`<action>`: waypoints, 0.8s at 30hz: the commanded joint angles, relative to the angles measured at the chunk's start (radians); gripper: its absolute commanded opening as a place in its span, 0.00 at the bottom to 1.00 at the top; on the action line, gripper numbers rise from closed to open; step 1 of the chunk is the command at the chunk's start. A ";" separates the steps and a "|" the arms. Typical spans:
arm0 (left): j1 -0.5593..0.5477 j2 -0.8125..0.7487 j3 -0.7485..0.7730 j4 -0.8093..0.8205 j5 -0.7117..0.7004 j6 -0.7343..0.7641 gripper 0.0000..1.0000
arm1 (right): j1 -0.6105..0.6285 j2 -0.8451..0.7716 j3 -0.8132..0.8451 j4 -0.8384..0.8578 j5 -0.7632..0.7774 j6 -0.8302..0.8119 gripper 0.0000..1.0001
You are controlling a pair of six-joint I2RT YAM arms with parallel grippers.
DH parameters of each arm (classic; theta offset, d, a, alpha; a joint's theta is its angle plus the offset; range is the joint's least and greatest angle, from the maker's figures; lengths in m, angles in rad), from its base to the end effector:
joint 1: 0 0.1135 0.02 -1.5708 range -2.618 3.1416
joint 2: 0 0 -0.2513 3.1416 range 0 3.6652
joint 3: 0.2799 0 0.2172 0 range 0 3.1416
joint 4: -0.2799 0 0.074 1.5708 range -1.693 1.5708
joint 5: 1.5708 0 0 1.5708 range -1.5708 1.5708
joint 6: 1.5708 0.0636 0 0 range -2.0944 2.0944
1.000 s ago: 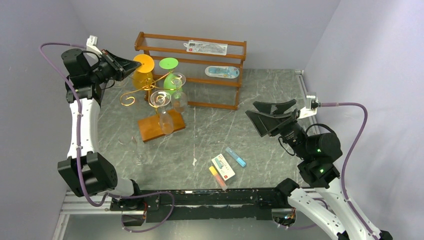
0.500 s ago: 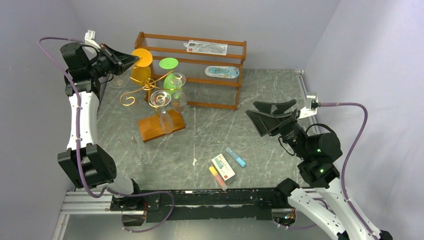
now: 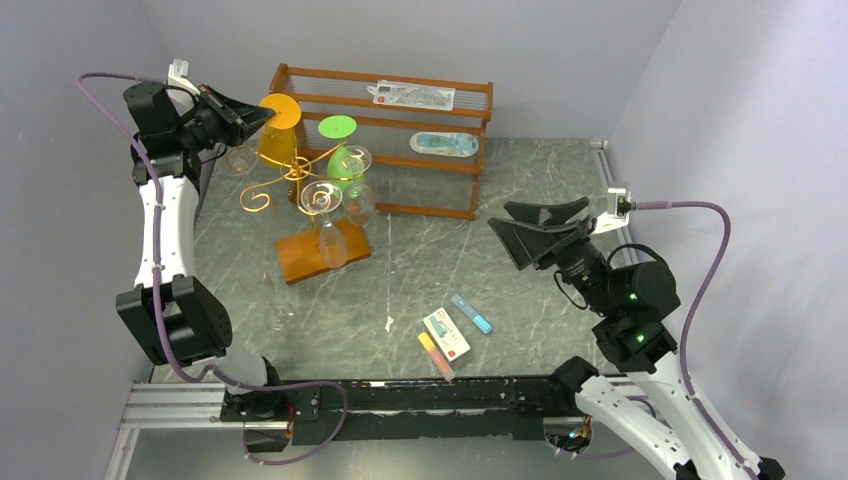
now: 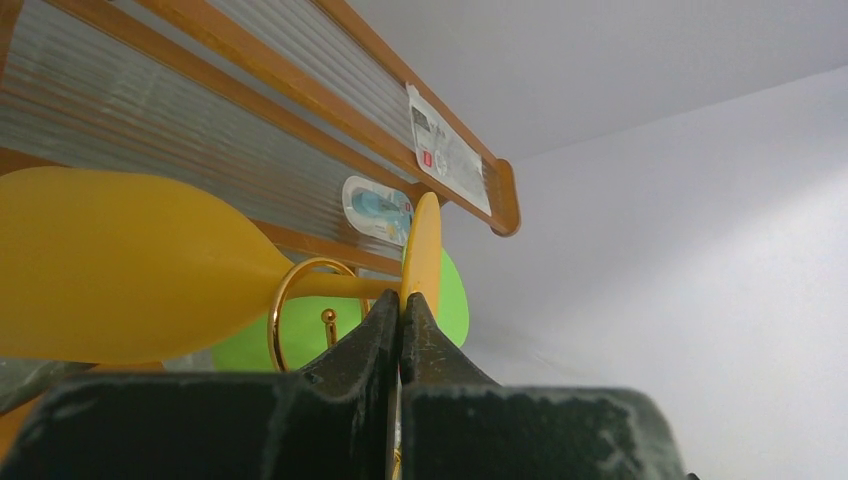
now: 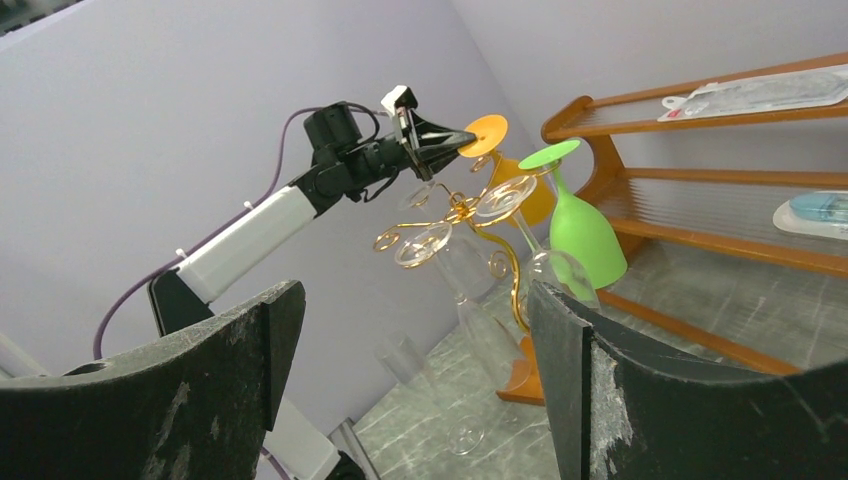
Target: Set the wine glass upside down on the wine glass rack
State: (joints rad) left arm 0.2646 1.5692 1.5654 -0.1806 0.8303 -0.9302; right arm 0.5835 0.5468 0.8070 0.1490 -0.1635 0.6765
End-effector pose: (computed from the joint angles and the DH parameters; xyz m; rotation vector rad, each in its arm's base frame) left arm 0.3438 0.0445 0.4026 -0.4518 1.7963 -1.1966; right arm 0.0920 0.0731 0.4103 -0.0973 1.2498 1.1990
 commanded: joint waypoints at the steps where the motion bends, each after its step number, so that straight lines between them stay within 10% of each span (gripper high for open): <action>1: 0.000 0.000 0.047 -0.029 -0.034 0.039 0.05 | -0.004 0.000 -0.004 0.011 0.013 -0.001 0.85; 24: 0.049 0.005 0.102 -0.288 -0.134 0.285 0.19 | -0.004 0.003 -0.005 0.008 0.005 0.006 0.85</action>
State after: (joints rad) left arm 0.3012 1.5711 1.6485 -0.4110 0.7258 -0.7082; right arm 0.5835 0.5522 0.8070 0.1493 -0.1642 0.6769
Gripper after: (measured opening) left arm 0.177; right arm 0.854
